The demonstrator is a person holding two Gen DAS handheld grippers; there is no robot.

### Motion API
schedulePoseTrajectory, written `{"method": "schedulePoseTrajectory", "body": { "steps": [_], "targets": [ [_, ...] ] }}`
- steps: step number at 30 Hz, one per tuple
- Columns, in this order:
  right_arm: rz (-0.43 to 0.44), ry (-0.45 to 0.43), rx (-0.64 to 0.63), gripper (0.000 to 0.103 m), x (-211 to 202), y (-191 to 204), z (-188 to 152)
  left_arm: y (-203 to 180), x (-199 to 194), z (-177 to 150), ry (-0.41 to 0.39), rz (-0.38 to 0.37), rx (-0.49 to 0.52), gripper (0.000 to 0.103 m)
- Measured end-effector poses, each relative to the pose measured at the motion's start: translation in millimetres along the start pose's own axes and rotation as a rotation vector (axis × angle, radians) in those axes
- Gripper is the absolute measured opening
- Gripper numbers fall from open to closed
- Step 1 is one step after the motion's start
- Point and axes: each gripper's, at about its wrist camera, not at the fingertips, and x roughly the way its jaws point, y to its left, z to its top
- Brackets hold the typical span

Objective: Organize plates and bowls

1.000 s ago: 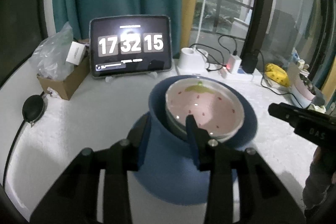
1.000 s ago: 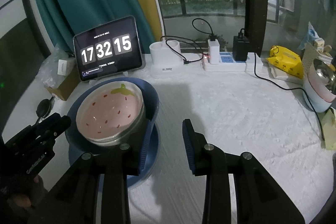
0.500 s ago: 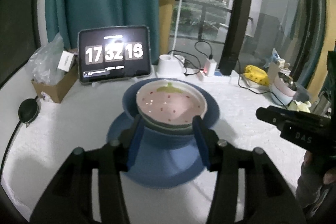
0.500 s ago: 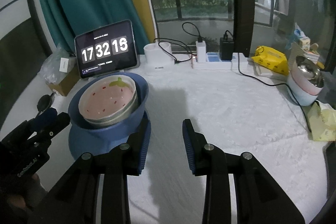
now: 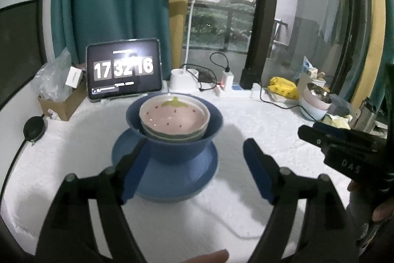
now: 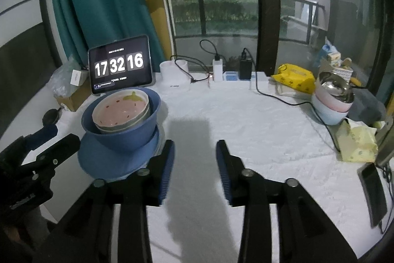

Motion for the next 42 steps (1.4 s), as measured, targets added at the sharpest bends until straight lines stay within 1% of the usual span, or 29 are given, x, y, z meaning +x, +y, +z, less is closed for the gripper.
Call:
{"method": "schedulePoseTrajectory", "body": {
  "steps": [2, 4, 6, 7, 8, 9, 12, 13, 14, 16, 20, 25, 32, 38, 42],
  "targets": [
    [-0.007, -0.008, 0.003, 0.04, -8.0, -3.7, -3.5, -5.4, -6.8, -1.9, -0.006, 0.0, 0.01, 0.082],
    [-0.016, -0.018, 0.006, 0.04, -15.5, -6.5, -7.4, -9.0, -12.6, -3.2, -0.013, -0.001, 0.014, 0.09],
    [-0.024, -0.025, 0.006, 0.041, -22.0, -9.2, -11.0, -13.6, -21.3, -5.2, -0.032, -0.001, 0.019, 0.091],
    [-0.028, -0.029, 0.007, 0.045, -26.4, -10.9, -13.4, -14.6, -23.1, -5.6, -0.036, 0.0, 0.022, 0.092],
    [-0.031, -0.033, 0.009, 0.053, -29.4, -11.5, -14.9, -16.9, -27.2, -6.6, -0.043, 0.001, 0.026, 0.092],
    [-0.034, -0.038, 0.009, 0.056, -33.2, -12.5, -16.5, -18.8, -30.0, -7.2, -0.047, 0.001, 0.029, 0.094],
    [-0.048, -0.056, 0.013, 0.058, -44.8, -15.7, -20.4, -24.0, -38.1, -8.8, -0.061, -0.003, 0.036, 0.096],
    [-0.052, -0.064, 0.017, 0.059, -49.1, -17.1, -21.6, -25.0, -40.2, -9.1, -0.066, -0.005, 0.038, 0.096],
    [-0.055, -0.072, 0.021, 0.063, -52.9, -18.3, -22.6, -27.1, -43.9, -10.0, -0.072, -0.012, 0.04, 0.096],
    [-0.065, -0.092, 0.025, 0.066, -62.0, -20.7, -24.4, -30.0, -49.4, -11.5, -0.081, -0.023, 0.048, 0.096],
    [-0.083, -0.121, 0.036, 0.068, -78.4, -24.6, -25.5, -35.4, -57.9, -10.7, -0.094, -0.025, 0.059, 0.096],
    [-0.093, -0.164, 0.047, 0.069, -97.7, -26.5, -23.0, -39.3, -73.8, -8.0, -0.134, -0.018, 0.073, 0.096],
    [-0.109, -0.217, 0.036, 0.069, -123.1, -21.5, -19.0, -43.5, -99.2, -1.1, -0.195, -0.027, 0.103, 0.096],
    [-0.117, -0.24, 0.034, 0.069, -137.8, -17.8, -17.6, -43.8, -114.7, 4.0, -0.237, -0.019, 0.108, 0.096],
    [-0.123, -0.242, 0.028, 0.069, -139.7, -16.4, -17.5, -42.3, -115.5, 5.1, -0.241, -0.022, 0.102, 0.096]
  ]
}}
